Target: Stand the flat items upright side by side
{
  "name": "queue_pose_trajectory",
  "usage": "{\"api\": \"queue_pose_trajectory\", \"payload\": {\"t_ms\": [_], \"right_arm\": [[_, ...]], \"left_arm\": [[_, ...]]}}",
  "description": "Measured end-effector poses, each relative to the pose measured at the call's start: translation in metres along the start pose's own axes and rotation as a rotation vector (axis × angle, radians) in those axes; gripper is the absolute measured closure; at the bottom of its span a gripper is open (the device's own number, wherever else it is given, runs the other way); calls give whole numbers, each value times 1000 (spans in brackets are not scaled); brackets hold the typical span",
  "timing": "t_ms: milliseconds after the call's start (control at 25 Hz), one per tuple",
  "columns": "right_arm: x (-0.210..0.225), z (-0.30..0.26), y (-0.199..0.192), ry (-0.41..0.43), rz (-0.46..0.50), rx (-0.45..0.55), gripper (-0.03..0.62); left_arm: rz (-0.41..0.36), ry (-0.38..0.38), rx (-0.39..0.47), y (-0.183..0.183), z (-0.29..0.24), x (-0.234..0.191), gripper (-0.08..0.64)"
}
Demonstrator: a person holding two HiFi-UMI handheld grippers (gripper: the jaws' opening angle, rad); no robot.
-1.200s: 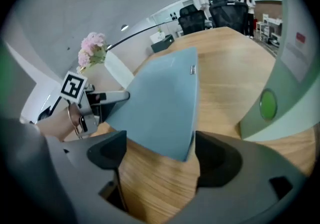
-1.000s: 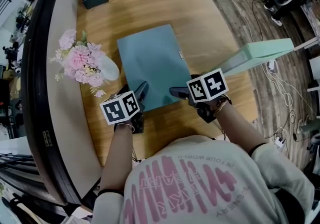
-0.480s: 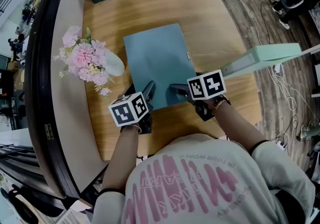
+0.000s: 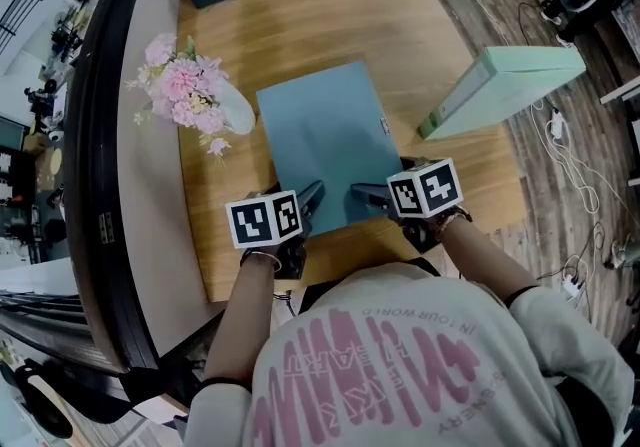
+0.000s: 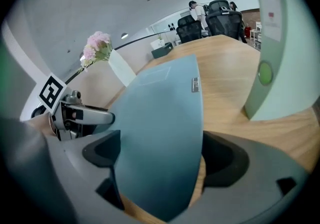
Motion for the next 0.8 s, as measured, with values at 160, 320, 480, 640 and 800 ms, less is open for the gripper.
{"api": "queue_pose_trajectory", "payload": {"t_ms": [160, 320, 480, 640, 800], "right_arm": [[-8, 18, -17, -30, 51, 45, 78], [-16, 35, -22, -57, 132, 143, 78], [-28, 62, -5, -100, 199, 269, 78], [-39, 85, 14, -117, 253, 396, 77], [-54, 113, 36, -102, 335, 498, 75]], "left_arm": [[-45, 0, 62, -18, 13, 14, 193], [-120, -4, 138, -22, 30, 28, 193], [-212, 6, 232, -5, 51, 46, 195], [-295, 26, 330, 16, 74, 63, 192], [-341, 41, 420, 34, 103, 81, 189]]}}
Point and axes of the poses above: the fingertips, and each gripper's own axes: z backward along the fingers, x to its right, y out of its top, the point moved 1 cm from there along z, backward along the fingers, and after that the axes turned 2 degrees about x, right-handed, at the moved point
